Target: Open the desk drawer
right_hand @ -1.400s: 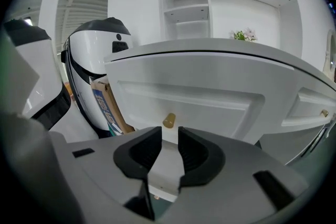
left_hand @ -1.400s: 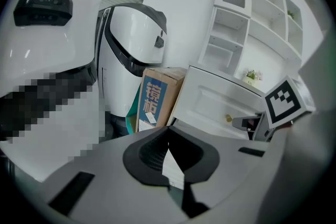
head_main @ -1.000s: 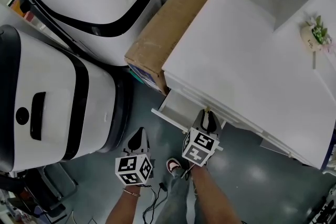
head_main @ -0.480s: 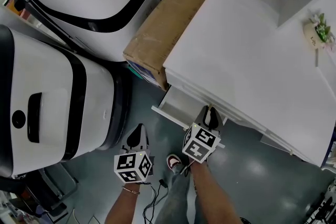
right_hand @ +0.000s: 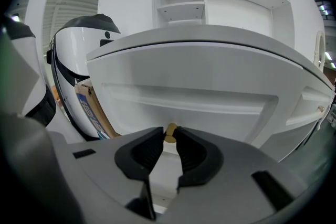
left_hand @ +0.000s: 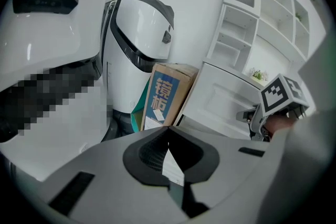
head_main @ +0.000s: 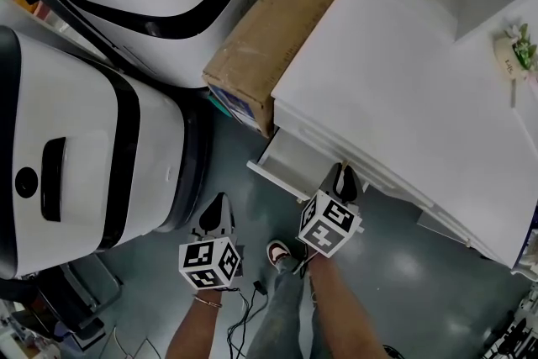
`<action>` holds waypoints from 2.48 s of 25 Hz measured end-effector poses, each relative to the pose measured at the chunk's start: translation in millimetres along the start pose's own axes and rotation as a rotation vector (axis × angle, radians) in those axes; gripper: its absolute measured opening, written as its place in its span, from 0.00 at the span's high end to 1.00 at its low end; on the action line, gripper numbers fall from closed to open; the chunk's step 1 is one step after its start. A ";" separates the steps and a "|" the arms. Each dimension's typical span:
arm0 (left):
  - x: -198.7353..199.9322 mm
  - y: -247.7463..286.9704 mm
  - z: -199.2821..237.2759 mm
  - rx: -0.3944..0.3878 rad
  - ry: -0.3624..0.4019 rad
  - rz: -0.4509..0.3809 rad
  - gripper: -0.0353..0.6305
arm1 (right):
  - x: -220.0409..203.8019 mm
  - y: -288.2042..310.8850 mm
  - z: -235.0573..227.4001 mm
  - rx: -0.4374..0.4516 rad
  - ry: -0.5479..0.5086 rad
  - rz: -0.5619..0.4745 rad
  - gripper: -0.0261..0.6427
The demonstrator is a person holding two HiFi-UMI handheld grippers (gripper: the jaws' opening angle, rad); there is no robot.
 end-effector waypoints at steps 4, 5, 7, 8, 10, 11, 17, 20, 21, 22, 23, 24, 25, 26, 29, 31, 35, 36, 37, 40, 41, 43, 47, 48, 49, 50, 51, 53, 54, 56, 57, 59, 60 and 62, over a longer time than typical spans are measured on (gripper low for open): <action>-2.0 -3.5 2.2 0.003 -0.004 0.000 0.92 | 0.3 -0.5 0.8 -0.008 0.018 0.003 0.84; -2.8 -4.4 2.2 0.003 -0.004 0.001 0.92 | 0.4 -0.4 0.8 -0.010 0.019 0.002 0.84; -4.9 -5.6 2.3 0.002 -0.003 0.002 0.92 | 0.0 -0.3 0.6 -0.011 0.018 0.001 0.84; -6.0 -6.1 2.4 0.002 -0.002 0.003 0.92 | -0.3 -0.5 0.6 -0.009 0.017 0.001 0.84; -7.7 -7.3 2.7 0.001 -0.001 0.004 0.92 | -1.6 -2.3 1.3 -0.005 0.017 0.001 0.84; -8.4 -8.1 3.0 0.001 -0.001 0.005 0.92 | -2.7 -3.9 2.0 -0.004 0.017 0.001 0.84; -12.0 -13.5 4.1 0.000 0.003 0.003 0.92 | -10.9 -14.2 6.4 0.007 0.012 0.000 0.84; -13.4 -17.4 4.3 0.003 0.004 0.001 0.92 | -14.0 -18.2 8.2 0.015 0.012 0.008 0.84; -14.0 -19.0 4.3 0.004 0.002 0.000 0.92 | -15.0 -19.7 8.7 0.017 0.012 0.011 0.84; -14.6 -20.7 4.1 0.005 0.000 0.000 0.92 | -16.1 -21.4 9.0 0.019 0.011 0.013 0.84; -15.2 -22.4 4.0 0.005 -0.002 -0.001 0.92 | -17.2 -23.1 9.4 0.020 0.010 0.015 0.84; -15.5 -24.1 3.8 0.006 -0.002 -0.002 0.92 | -18.3 -24.9 9.8 0.021 0.008 0.016 0.84; -15.7 -25.6 3.9 0.007 -0.003 -0.004 0.92 | -19.3 -26.5 10.3 0.021 0.007 0.017 0.84; -15.7 -27.0 4.2 0.008 -0.003 -0.005 0.92 | -20.2 -28.1 10.9 0.022 0.007 0.018 0.84; -15.7 -31.0 6.8 0.015 -0.007 -0.012 0.92 | -23.1 -32.8 13.2 0.023 0.009 0.021 0.84; -16.5 -34.1 8.9 0.022 -0.013 -0.016 0.92 | -25.4 -36.2 14.6 0.026 0.006 0.022 0.84; -20.2 -40.0 11.5 0.036 -0.028 -0.021 0.92 | -29.7 -43.3 16.9 0.035 -0.010 0.025 0.84; -21.2 -41.4 11.7 0.038 -0.031 -0.022 0.92 | -30.7 -45.0 17.6 0.037 -0.013 0.026 0.84; -22.2 -42.5 11.8 0.039 -0.033 -0.022 0.92 | -31.6 -46.6 18.4 0.040 -0.015 0.028 0.84; -25.6 -45.6 11.3 0.043 -0.038 -0.023 0.92 | -34.9 -51.4 20.7 0.047 -0.013 0.036 0.84; -26.6 -46.6 10.9 0.044 -0.040 -0.024 0.92 | -36.1 -52.9 21.4 0.049 -0.014 0.038 0.84; -27.4 -48.7 10.2 0.043 -0.043 -0.027 0.92 | -38.1 -56.0 22.6 0.054 -0.018 0.042 0.83; -27.5 -54.2 9.9 0.042 -0.041 -0.035 0.92 | -41.9 -62.7 24.9 0.061 -0.016 0.049 0.83; -27.3 -55.9 10.3 0.043 -0.040 -0.038 0.92 | -43.0 -64.4 25.5 0.062 -0.016 0.050 0.83; -27.3 -57.8 11.0 0.045 -0.041 -0.042 0.92 | -44.1 -66.1 26.2 0.063 -0.016 0.050 0.83; -27.5 -59.8 11.9 0.047 -0.042 -0.047 0.92 | -45.2 -67.7 26.8 0.065 -0.017 0.049 0.83; -28.0 -61.8 13.1 0.050 -0.044 -0.050 0.92 | -46.4 -69.3 27.4 0.066 -0.019 0.048 0.83; -30.1 -65.9 16.0 0.057 -0.049 -0.056 0.92 | -49.0 -72.6 28.9 0.070 -0.021 0.047 0.83; -31.5 -68.0 17.5 0.060 -0.051 -0.057 0.92 | -50.5 -74.1 29.7 0.072 -0.023 0.047 0.83; -34.7 -72.5 20.2 0.067 -0.053 -0.059 0.92 | -54.4 -76.5 31.1 0.076 -0.026 0.046 0.83; -36.5 -75.0 21.6 0.070 -0.055 -0.059 0.92 | -57.0 -77.5 31.7 0.079 -0.028 0.045 0.83; -39.9 -80.8 24.6 0.078 -0.062 -0.060 0.92 | -61.0 -80.4 33.4 0.084 -0.032 0.048 0.83; -41.7 -83.8 26.1 0.083 -0.067 -0.061 0.92 | -62.2 -82.1 34.2 0.087 -0.034 0.050 0.83; -45.4 -89.0 28.6 0.095 -0.079 -0.065 0.92 | -63.3 -84.6 34.6 0.092 -0.040 0.053 0.83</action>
Point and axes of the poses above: the fingertips, and each gripper's own axes: y forward along the fingers, z to its left, x out of its top, the point moved 10 cm from there along -y, backward along the fingers, and after that the axes turned 12 degrees about -y, right-handed, at the moved point
